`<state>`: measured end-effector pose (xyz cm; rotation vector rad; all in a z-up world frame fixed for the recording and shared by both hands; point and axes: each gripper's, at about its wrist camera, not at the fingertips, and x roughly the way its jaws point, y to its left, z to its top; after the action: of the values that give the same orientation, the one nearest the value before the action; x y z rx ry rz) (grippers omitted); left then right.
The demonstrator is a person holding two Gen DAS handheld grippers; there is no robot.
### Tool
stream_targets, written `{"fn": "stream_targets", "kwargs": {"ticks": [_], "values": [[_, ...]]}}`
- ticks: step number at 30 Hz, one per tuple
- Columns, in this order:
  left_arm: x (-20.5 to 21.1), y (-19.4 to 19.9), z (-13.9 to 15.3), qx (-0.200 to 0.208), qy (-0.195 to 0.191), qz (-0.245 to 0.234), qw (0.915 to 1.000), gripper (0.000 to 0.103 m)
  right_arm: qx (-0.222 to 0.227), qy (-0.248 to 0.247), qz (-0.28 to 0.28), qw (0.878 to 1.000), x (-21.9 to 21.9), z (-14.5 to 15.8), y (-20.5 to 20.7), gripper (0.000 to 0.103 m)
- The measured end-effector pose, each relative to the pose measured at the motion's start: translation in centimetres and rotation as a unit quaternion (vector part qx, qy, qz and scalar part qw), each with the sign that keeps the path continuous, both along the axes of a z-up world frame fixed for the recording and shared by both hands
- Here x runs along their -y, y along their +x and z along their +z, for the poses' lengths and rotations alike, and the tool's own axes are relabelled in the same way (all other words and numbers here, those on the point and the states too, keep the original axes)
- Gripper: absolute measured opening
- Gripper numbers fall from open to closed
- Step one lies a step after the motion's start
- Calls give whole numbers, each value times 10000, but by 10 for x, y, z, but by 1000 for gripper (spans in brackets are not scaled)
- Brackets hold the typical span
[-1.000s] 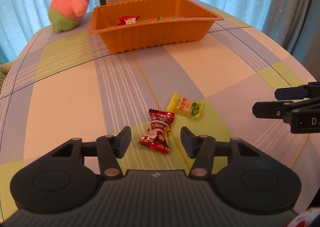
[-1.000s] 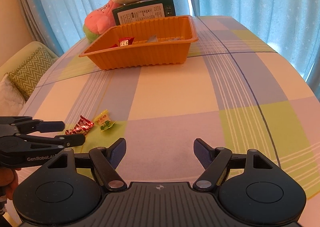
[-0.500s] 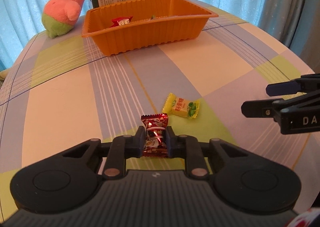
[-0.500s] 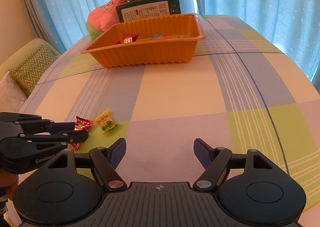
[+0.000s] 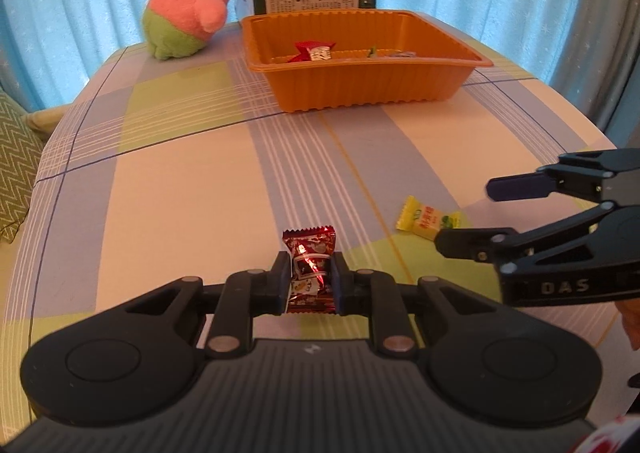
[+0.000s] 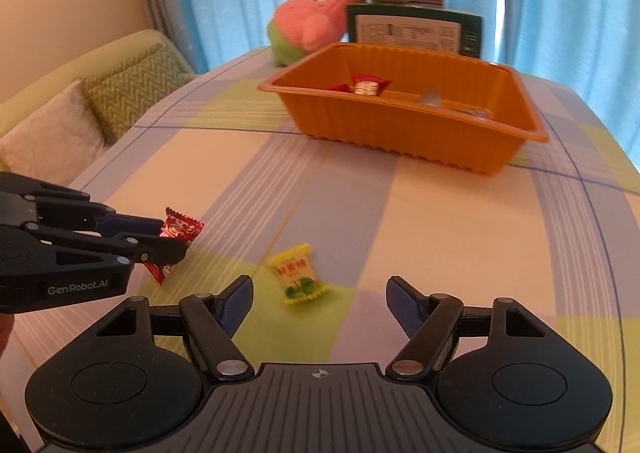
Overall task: Organize snacks
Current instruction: 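Grasp red-wrapped candy with left tool while right tool grasps yellow candy, then carry both candies over the orange basket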
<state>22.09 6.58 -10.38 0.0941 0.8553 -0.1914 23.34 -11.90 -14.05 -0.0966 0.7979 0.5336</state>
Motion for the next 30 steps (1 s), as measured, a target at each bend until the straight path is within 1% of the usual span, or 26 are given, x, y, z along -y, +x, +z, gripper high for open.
{"fn": "stream_targets", "kwargs": {"ticks": [1,5,7,11,13,14,20,30], "values": [[-3,0,0,-2,-21,31,10000,19,-2,-57,63,10000,-4,-2,3,59],[-6,0,0,-32,-58,87,9999,18,13,-274,281,9992,-18,-11,12,54],[-7,1,0,-57,-103,112,9999,19,7,-357,349,9988,-22,-14,14,47],[-7,2,0,-86,-133,159,9997,19,69,-382,396,9985,-23,-15,13,39],[-7,2,0,-100,-152,175,9997,19,104,-403,417,9983,-25,-14,11,26],[-7,2,0,-103,-157,183,9997,19,116,-422,428,9981,-26,-14,9,23],[-6,-1,2,-134,-204,218,9995,19,72,-395,314,9987,-24,-10,0,21],[1,-15,14,-111,-277,231,9993,19,23,-137,-213,9997,2,11,-24,21]]}}
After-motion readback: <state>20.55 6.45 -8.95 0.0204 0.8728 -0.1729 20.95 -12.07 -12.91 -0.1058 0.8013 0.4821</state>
